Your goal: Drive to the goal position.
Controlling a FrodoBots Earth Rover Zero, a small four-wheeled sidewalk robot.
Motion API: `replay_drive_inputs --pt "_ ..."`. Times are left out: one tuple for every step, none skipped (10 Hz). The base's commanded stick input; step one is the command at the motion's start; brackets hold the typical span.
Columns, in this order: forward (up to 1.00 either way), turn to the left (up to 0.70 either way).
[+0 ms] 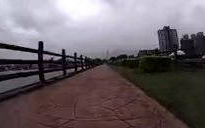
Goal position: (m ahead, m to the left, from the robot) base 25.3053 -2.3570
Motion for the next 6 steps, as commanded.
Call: replay_drive_inputs --pt "1.0 0.0" --pt "1.0 0.0" --pt "1.0 0.0" --pt "1.0 0.0" --pt "1.0 0.0" --pt "1.0 0.0"
